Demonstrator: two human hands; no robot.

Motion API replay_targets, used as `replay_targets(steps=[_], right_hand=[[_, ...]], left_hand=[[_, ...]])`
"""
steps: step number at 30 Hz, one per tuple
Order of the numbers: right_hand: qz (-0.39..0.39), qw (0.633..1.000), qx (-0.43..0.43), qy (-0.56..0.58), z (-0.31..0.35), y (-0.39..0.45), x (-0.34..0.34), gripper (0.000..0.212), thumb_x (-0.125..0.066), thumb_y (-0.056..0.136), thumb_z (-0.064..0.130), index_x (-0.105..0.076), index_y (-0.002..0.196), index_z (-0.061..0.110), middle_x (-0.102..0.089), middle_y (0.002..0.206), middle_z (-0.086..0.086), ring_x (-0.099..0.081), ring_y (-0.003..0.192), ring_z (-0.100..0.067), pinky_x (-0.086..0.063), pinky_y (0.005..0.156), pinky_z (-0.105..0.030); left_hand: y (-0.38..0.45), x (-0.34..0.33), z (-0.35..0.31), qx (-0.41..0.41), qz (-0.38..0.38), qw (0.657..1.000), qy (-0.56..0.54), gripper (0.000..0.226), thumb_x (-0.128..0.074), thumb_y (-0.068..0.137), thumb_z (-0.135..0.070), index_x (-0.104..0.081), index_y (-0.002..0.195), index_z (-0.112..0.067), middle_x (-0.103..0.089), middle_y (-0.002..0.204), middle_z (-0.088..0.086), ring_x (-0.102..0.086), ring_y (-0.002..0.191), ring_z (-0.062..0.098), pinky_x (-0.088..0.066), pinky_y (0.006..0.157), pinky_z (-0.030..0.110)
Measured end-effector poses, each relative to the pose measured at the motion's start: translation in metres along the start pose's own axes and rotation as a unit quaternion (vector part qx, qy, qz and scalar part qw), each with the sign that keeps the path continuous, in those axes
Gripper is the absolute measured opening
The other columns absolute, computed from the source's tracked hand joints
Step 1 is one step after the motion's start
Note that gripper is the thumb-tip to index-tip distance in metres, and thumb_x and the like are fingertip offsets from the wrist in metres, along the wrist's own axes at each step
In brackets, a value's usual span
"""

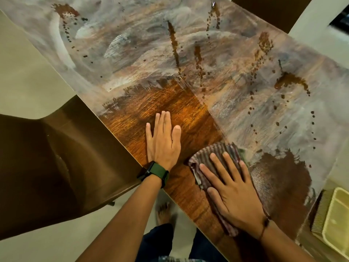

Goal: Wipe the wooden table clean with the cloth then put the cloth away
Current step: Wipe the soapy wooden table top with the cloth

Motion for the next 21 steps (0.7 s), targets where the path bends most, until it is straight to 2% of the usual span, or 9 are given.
replay_targets(steps=[5, 8, 10, 12, 15, 18, 21], right_hand=[[-0.014, 0.999, -0.03, 0.009, -0.028, 0.12, 0.011, 0.055, -0.018, 0.093, 0.049, -0.02, 0.147, 0.04, -0.018, 0.157, 0.003, -0.012, 0.145, -0.026, -0.013, 0.113, -0.056], [0.014, 0.997, -0.071, 0.029, -0.058, 0.194, 0.025, 0.052, -0.019, 0.097, 0.048, -0.013, 0.148, 0.041, -0.005, 0.159, 0.006, 0.0, 0.146, -0.024, -0.003, 0.114, -0.057], [0.029, 0.994, -0.101, 0.043, -0.066, 0.212, 0.028, 0.05, -0.022, 0.1, 0.046, -0.01, 0.148, 0.041, -0.001, 0.16, 0.006, 0.005, 0.146, -0.024, 0.002, 0.115, -0.056], [0.008, 0.992, -0.12, 0.038, -0.057, 0.193, 0.025, 0.051, -0.021, 0.1, 0.045, -0.009, 0.149, 0.039, -0.003, 0.16, 0.004, 0.003, 0.146, -0.025, 0.001, 0.114, -0.055], [-0.042, 0.993, -0.11, 0.02, -0.019, 0.108, 0.012, 0.054, -0.019, 0.096, 0.048, -0.018, 0.149, 0.036, -0.015, 0.158, 0.001, -0.009, 0.146, -0.027, -0.011, 0.114, -0.057], [-0.041, 0.994, -0.1, 0.013, 0.012, 0.015, -0.003, 0.054, -0.02, 0.096, 0.048, -0.02, 0.149, 0.036, -0.017, 0.158, 0.002, -0.012, 0.146, -0.026, -0.018, 0.111, -0.056], [-0.017, 0.999, -0.045, -0.002, 0.004, -0.006, -0.006, 0.053, -0.018, 0.097, 0.048, -0.02, 0.148, 0.038, -0.017, 0.158, 0.003, -0.012, 0.146, -0.025, -0.017, 0.111, -0.054]], left_hand=[[0.001, -0.004, -0.004, -0.013, 0.029, 0.995, 0.098, 0.074, -0.002, 0.084, -0.053, -0.016, 0.146, -0.016, -0.011, 0.156, 0.0, 0.0, 0.143, 0.013, 0.01, 0.114, 0.041], [0.0, -0.008, -0.003, -0.024, 0.026, 0.983, 0.181, 0.066, -0.016, 0.086, -0.042, -0.019, 0.146, -0.014, -0.013, 0.156, 0.004, -0.003, 0.144, 0.019, 0.004, 0.114, 0.047], [0.001, -0.01, -0.002, -0.027, 0.031, 0.976, 0.213, 0.063, -0.02, 0.088, -0.039, -0.018, 0.146, -0.013, -0.012, 0.156, 0.005, -0.003, 0.144, 0.021, 0.002, 0.113, 0.049], [0.001, -0.009, -0.002, -0.024, 0.042, 0.974, 0.223, 0.059, -0.027, 0.093, -0.036, -0.017, 0.146, -0.013, -0.01, 0.156, 0.005, -0.002, 0.144, 0.021, 0.002, 0.113, 0.049], [0.003, -0.005, -0.008, -0.009, 0.052, 0.981, 0.187, 0.057, -0.031, 0.094, -0.034, -0.017, 0.146, -0.014, -0.009, 0.156, 0.006, 0.0, 0.144, 0.022, 0.005, 0.113, 0.049], [0.009, -0.008, -0.03, -0.062, 0.069, 0.984, 0.151, 0.057, -0.024, 0.094, -0.036, -0.019, 0.146, -0.013, -0.009, 0.156, 0.006, 0.0, 0.144, 0.021, 0.007, 0.113, 0.046], [0.013, -0.027, -0.057, -0.109, 0.117, 0.982, 0.104, 0.053, -0.026, 0.099, -0.033, -0.018, 0.146, -0.012, -0.009, 0.156, 0.006, 0.0, 0.144, 0.018, 0.008, 0.114, 0.043]])
Point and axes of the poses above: each hand's wrist, its own y-axis towards the middle knuckle, its own x-axis out of the back of the hand, z = x × y, the point moved 3 cm from there along y, towards the middle knuckle
